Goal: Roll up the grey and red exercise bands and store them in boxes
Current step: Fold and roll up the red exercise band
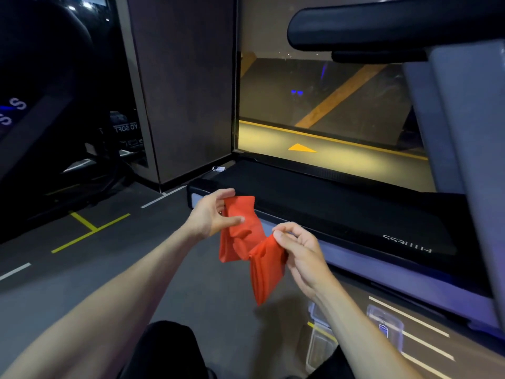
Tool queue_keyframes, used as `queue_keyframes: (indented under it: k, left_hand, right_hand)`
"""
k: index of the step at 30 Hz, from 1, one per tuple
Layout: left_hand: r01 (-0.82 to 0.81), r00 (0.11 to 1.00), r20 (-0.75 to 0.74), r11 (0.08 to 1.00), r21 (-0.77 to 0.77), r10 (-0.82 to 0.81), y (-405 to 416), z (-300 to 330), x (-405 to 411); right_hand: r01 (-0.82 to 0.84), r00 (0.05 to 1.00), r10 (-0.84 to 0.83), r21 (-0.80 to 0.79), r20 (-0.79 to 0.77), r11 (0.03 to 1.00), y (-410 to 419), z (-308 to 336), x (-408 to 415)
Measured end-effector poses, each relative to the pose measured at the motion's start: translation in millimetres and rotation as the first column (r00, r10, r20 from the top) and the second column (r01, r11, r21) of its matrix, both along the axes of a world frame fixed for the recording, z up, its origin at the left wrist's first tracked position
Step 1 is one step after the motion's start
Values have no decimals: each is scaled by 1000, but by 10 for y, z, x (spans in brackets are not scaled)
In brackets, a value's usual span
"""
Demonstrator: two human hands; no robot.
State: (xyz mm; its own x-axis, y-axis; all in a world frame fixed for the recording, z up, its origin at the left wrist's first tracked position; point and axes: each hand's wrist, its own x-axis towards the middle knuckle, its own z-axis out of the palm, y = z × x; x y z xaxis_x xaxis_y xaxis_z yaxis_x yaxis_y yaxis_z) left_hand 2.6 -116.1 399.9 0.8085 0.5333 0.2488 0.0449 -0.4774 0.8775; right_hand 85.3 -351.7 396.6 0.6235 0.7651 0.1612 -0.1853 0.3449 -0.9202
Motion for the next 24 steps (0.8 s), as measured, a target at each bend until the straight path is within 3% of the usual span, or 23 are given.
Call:
queue_keyframes:
  k: [3,5,8,10,15,17,20,22,24]
  left_hand:
    - [-37,981,183,992,-118,59,-114,154,-16]
    - [-36,962,263,992,-117,67,-203,274,-31]
    - [-28,949,310,996,-80,52,-275,373,0]
    - [-35,951,307,998,-47,48,-311,397,34]
    - [-43,986,166,994,101,26,-314,256,33]
    - [-6,998,61,972,233,-8,-266,171,-19]
    - [80,992,-122,870,487,-22,-223,86,-110]
    - [89,990,-143,842,532,-14,-231,35,-143]
    - [64,994,-112,877,476,-12,-262,15,-161]
  right_hand:
    - [42,999,-42,12,-6,999,65,79,-14]
    - [61,998,-61,-2,22,998,108,136,-14]
    - [93,995,-91,-25,46,995,176,224,-26]
    - [102,995,-101,18,-25,995,203,292,-33]
    - [94,995,-91,76,-47,993,148,370,-41]
    - [124,992,-121,67,-42,990,105,395,-31]
    - [163,987,-162,60,-21,985,62,439,10]
    - [181,983,-181,56,-12,982,46,454,39]
    - [189,982,-189,37,-1,981,33,453,51]
